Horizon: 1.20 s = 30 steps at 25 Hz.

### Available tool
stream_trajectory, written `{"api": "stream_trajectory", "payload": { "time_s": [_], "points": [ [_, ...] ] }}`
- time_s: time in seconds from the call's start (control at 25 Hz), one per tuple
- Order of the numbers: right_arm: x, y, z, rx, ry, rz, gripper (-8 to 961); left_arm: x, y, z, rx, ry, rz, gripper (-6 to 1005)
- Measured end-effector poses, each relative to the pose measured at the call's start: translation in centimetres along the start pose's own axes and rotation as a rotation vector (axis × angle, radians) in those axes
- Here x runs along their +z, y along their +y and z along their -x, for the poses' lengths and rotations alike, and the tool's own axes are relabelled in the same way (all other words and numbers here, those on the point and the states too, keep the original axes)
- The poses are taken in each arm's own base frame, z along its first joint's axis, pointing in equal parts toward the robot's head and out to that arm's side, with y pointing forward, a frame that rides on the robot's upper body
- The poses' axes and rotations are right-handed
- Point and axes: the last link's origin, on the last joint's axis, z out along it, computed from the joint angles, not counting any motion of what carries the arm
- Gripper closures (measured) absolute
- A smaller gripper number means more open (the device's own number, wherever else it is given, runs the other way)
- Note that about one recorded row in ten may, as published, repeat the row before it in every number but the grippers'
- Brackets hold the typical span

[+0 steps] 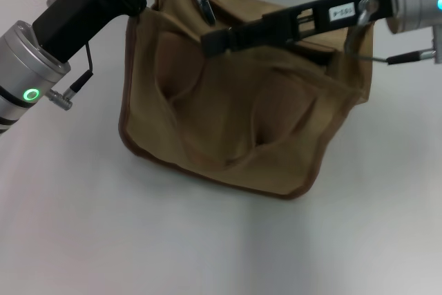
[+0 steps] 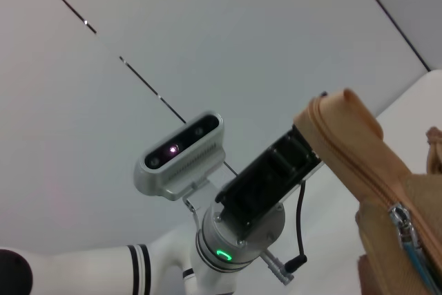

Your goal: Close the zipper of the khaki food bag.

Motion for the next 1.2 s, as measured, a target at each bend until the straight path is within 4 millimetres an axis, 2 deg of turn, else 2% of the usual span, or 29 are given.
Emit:
{"api": "stream_trajectory", "payload": {
  "time_s": [0.44, 0.72, 0.88, 1.2],
  "points": [
    [1.4, 0.0, -0.9, -0.156, -0.005, -0.023, 535, 0.4, 0.0, -0.7, 0.006, 0.011, 0.031, 927],
    [0.0, 0.9, -1.6, -0.301, -0.067, -0.048, 536, 0.5, -0.2, -0.9, 0.008, 0.010, 0.031, 926],
    [-1.7, 0.8, -1.8, -0.310, -0.130, -0.078, 537, 0.6, -0.3, -0.9, 0.008, 0.008, 0.028, 926],
    [-2.2, 0.6, -1.7, -0.317, -0.158, -0.095, 538, 0.8, -0.3, -0.7, 0.008, -0.002, 0.025, 925]
  ]
}}
